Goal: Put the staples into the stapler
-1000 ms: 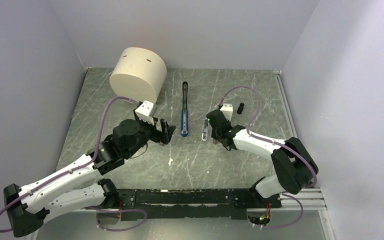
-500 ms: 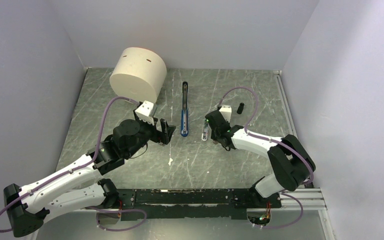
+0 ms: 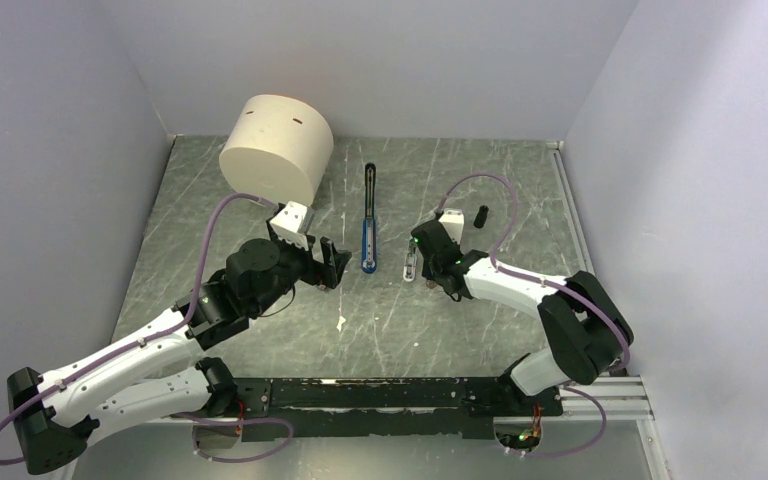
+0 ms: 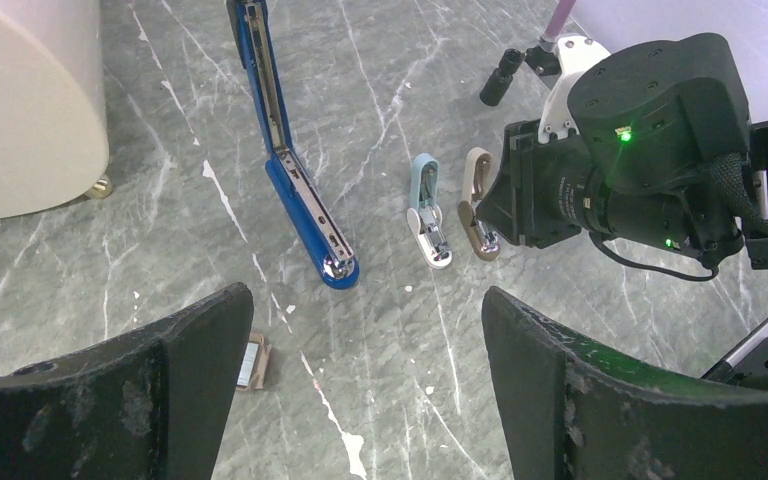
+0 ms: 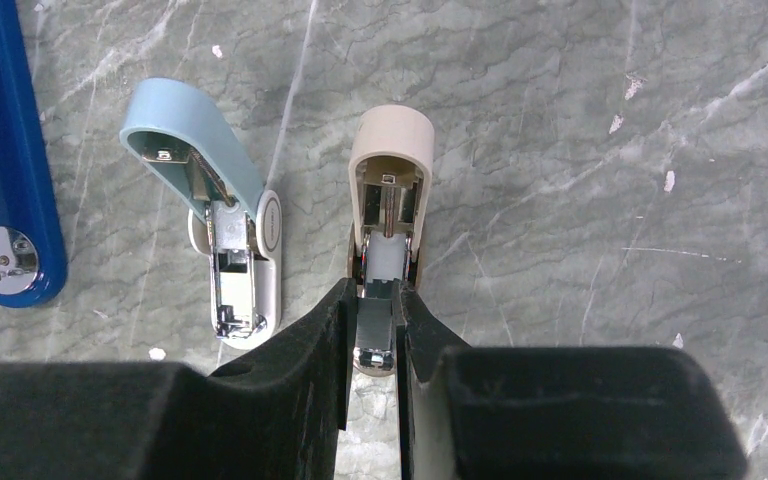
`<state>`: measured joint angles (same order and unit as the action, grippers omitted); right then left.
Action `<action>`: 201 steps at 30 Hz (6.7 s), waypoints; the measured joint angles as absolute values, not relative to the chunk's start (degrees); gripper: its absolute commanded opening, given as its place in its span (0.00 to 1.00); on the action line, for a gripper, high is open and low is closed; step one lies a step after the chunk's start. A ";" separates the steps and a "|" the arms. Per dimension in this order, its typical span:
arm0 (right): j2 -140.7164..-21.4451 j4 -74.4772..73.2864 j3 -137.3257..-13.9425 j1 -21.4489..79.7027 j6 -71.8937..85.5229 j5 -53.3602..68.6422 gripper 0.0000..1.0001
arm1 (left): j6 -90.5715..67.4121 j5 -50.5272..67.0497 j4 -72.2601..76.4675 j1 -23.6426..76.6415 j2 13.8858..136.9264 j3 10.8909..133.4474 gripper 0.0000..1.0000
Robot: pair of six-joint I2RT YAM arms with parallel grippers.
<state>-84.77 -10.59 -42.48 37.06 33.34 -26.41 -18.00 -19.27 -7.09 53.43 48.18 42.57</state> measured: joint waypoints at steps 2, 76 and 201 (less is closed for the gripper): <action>-84.79 -10.57 -42.48 37.08 33.34 -26.41 0.22 | -18.00 -19.27 -7.09 53.41 48.18 42.57 0.89; -113.75 -7.97 -78.74 54.46 21.02 -8.51 0.48 | -31.70 -51.09 -29.89 53.43 31.92 45.30 0.94; -127.44 -22.24 -99.96 60.23 13.69 -13.69 0.31 | -38.94 -57.91 -38.28 53.43 31.90 46.15 0.94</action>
